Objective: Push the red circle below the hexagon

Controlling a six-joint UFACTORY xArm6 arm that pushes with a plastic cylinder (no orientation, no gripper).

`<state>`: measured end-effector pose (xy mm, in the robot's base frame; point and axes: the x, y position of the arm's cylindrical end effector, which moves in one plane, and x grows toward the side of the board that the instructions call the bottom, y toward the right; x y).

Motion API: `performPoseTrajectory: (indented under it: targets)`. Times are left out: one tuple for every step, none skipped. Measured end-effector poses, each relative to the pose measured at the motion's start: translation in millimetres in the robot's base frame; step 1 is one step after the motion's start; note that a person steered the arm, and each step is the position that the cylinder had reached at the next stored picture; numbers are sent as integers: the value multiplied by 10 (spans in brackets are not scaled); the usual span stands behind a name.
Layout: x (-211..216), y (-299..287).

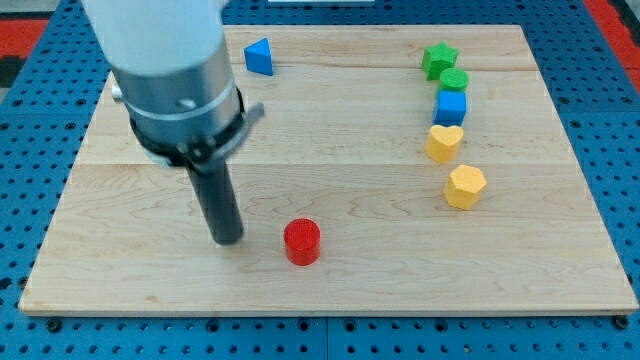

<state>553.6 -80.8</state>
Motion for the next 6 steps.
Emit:
performPoseTrajectory:
  targets:
    - [35,955]
    - [35,1917]
    - [-16,1498]
    - [-205,1262]
    - [-260,1759]
    - [-259,2004]
